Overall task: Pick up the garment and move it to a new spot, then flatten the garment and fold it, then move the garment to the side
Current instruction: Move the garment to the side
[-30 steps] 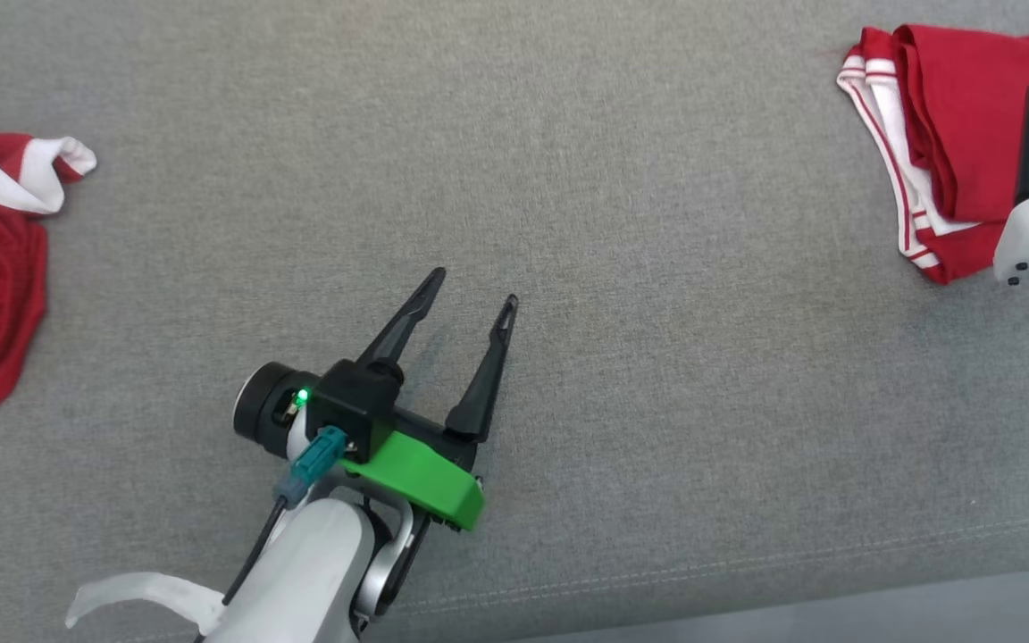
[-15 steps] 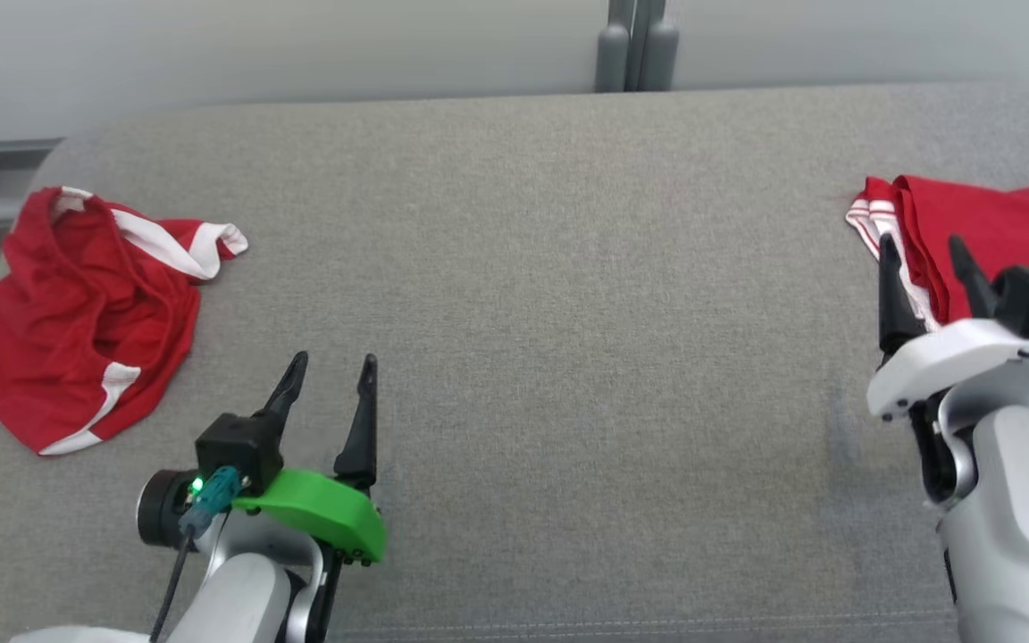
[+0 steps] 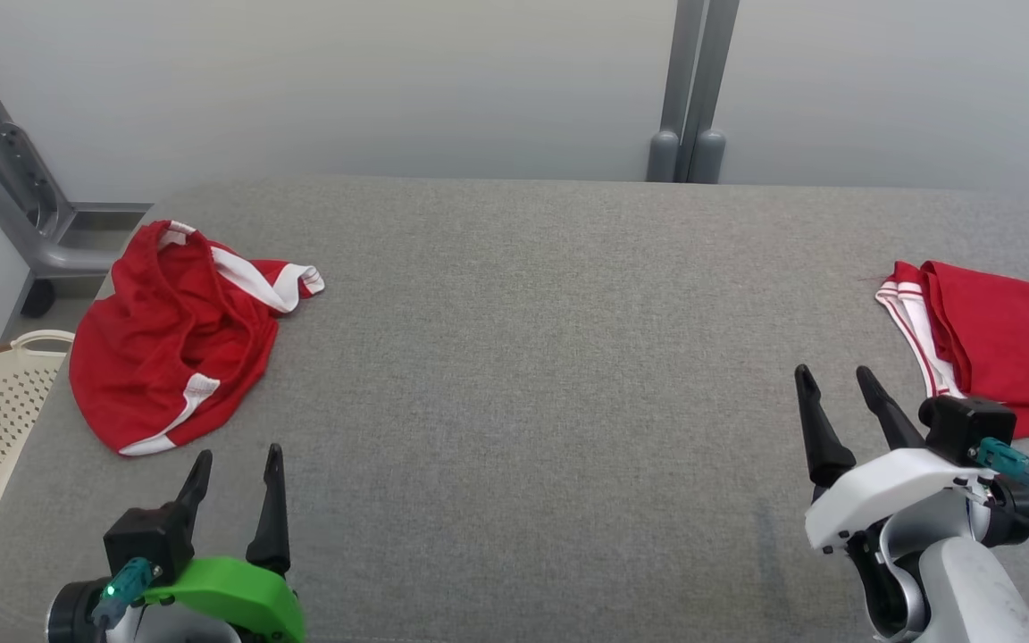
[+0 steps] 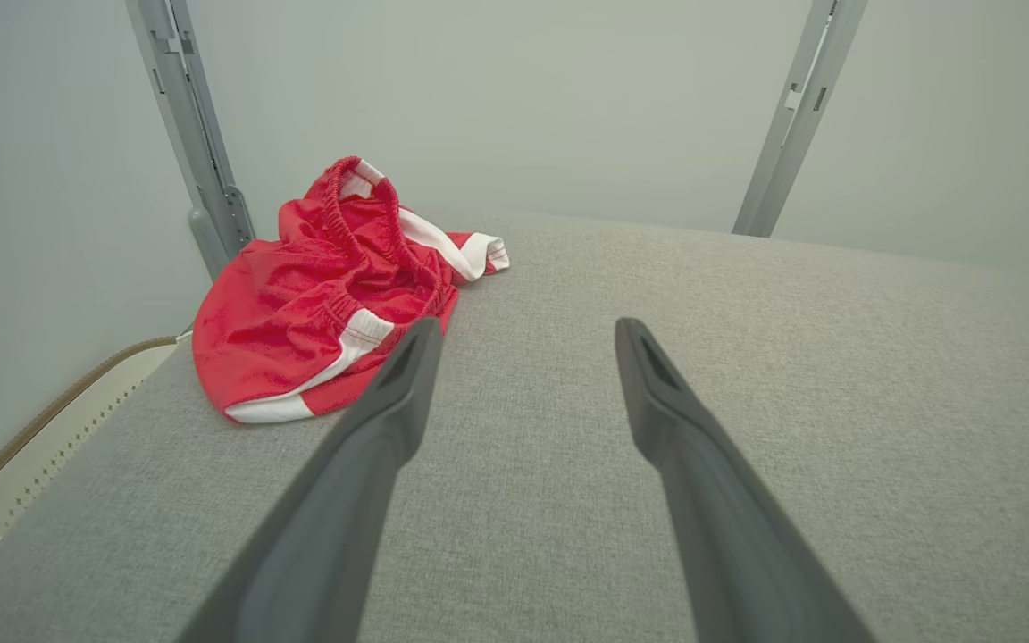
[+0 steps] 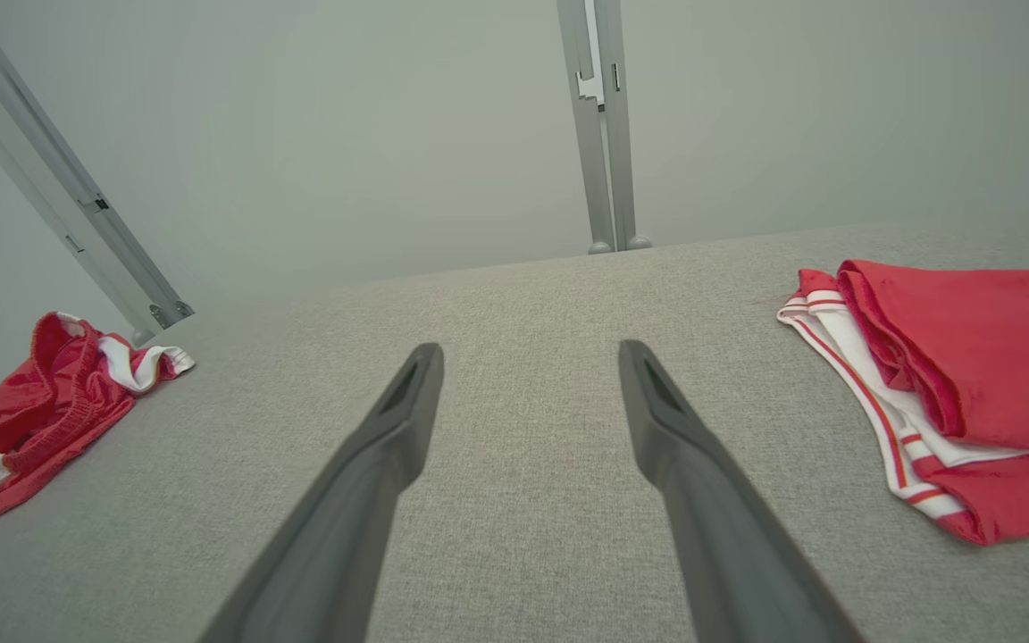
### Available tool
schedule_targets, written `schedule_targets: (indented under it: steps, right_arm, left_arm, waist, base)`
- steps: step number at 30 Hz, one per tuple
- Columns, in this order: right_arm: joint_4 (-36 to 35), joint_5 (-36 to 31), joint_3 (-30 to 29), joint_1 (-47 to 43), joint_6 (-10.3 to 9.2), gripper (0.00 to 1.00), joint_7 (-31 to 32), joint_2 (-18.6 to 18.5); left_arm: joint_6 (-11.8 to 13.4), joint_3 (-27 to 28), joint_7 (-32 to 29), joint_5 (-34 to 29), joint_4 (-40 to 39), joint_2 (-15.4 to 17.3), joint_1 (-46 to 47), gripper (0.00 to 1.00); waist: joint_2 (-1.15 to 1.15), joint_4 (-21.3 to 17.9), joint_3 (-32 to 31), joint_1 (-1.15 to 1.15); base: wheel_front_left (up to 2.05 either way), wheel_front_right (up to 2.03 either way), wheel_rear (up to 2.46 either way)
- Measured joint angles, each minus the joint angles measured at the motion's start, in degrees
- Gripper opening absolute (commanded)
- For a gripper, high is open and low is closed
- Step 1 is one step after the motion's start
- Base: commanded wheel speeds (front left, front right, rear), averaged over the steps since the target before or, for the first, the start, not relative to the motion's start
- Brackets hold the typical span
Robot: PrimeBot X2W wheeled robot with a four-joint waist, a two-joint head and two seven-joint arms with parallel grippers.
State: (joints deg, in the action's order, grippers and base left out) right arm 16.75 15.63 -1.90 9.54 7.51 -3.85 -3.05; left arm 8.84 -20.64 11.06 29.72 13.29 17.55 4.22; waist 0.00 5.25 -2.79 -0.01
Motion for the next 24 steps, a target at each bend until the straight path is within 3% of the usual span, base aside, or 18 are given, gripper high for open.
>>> schedule_targets:
  steps: [10, 24]
  right_arm:
    - [-1.67, 0.51, 1.07, -5.06, 0.00, 1.00, 0.99, 0.16]
    - [-1.34, 0.35, 0.32, -10.84, 0.00, 1.00, -0.76, 0.19]
  left_arm:
    - [0.62, 0.20, 0.12, 0.51, -1.01, 1.42, -4.15, 1.00]
    - [1.83, -0.58, 1.80, 0.29, -2.10, 1.31, -8.61, 1.00]
  waist:
    - [0.00, 1.07, -0.65, 0.00]
    - [0.00, -0.26, -1.72, 0.00]
  base:
    - [0.00, 0.00, 0.00]
    - [0.00, 0.00, 0.00]
